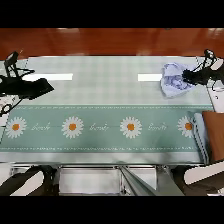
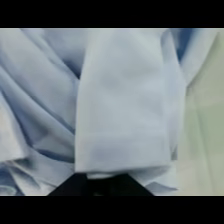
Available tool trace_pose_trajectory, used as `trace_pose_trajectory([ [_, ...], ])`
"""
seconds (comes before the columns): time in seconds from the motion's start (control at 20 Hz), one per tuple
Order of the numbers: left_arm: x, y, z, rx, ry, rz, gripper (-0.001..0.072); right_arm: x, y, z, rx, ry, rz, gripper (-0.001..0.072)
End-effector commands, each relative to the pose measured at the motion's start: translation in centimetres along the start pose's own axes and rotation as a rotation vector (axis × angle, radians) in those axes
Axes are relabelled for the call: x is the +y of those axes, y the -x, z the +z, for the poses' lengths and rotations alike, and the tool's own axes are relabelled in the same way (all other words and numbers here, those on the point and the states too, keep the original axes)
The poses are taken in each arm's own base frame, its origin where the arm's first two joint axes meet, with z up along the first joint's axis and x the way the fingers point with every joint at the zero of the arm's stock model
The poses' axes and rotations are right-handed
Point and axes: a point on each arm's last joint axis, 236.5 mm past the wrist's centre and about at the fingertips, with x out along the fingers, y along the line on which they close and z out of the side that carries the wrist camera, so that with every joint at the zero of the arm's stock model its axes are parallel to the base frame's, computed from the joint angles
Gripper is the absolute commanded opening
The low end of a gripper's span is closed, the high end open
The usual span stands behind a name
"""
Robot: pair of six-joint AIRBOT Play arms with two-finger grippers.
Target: Fold the shirts.
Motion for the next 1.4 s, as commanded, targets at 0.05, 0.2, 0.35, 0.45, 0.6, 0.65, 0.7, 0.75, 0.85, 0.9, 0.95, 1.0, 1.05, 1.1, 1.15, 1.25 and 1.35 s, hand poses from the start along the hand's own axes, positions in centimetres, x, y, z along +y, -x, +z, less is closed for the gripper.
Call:
trace_pose_trajectory([
  [0.05,2.4,5.6,2.2,-0.128,0.003,0.037,0.0508,3.0,9.7,5.7,-0.242,0.058,0.049,0.0031],
  [0.2,1.7,10.8,2.7,-0.273,-0.026,0.043,0.0508,6.7,19.4,9.1,-0.472,0.134,0.074,0.0031],
  [0.35,0.1,15.0,1.4,-0.391,-0.081,0.037,0.0508,11.8,28.9,9.8,-0.645,0.242,0.130,0.0031],
  [0.45,-0.7,16.7,0.0,-0.444,-0.098,0.025,0.0508,15.7,34.7,9.4,-0.728,0.318,0.187,0.0031],
  [0.6,-2.1,16.9,-2.8,-0.459,-0.095,-0.038,0.0508,21.3,43.1,7.9,-0.833,0.439,0.274,0.0031],
  [0.65,-2.5,16.5,-3.7,-0.448,-0.088,-0.063,0.0508,22.8,45.1,7.2,-0.852,0.469,0.304,0.0031],
  [0.7,-2.9,16.0,-4.5,-0.436,-0.079,-0.092,0.0508,24.2,46.7,6.2,-0.857,0.501,0.334,0.0031],
  [0.75,-3.3,15.6,-5.2,-0.424,-0.068,-0.120,0.0508,25.6,48.0,5.1,-0.853,0.535,0.369,0.0031],
  [0.85,-4.3,14.5,-6.3,-0.386,-0.038,-0.186,0.0508,28.4,49.0,2.3,-0.810,0.605,0.444,0.0031],
  [0.9,-4.8,14.0,-6.8,-0.362,-0.023,-0.221,0.0508,29.9,48.7,0.5,-0.766,0.645,0.482,0.0031],
  [0.95,-5.2,13.8,-7.0,-0.353,-0.016,-0.239,0.0508,31.2,47.9,-1.3,-0.708,0.684,0.512,0.0031],
  [1.0,-5.3,13.8,-7.1,-0.350,-0.017,-0.243,0.0507,32.5,47.0,-3.2,-0.639,0.724,0.538,0.0031],
  [1.05,-5.3,13.8,-7.2,-0.346,-0.020,-0.245,0.0508,33.6,45.7,-5.4,-0.557,0.773,0.559,0.0031],
  [1.1,-5.4,13.8,-7.3,-0.340,-0.020,-0.248,0.0508,34.5,44.1,-7.5,-0.465,0.809,0.575,0.0031],
  [1.15,-5.4,13.8,-7.4,-0.337,-0.028,-0.247,0.0508,35.5,42.3,-9.5,-0.382,0.825,0.589,0.0031],
  [1.25,-5.4,13.8,-7.4,-0.338,-0.038,-0.244,0.0508,37.7,37.9,-13.7,-0.230,0.883,0.608,0.0031],
  [1.35,-5.3,14.0,-6.8,-0.368,-0.034,-0.242,0.0507,39.5,32.7,-18.3,-0.082,0.907,0.607,0.0031],
])
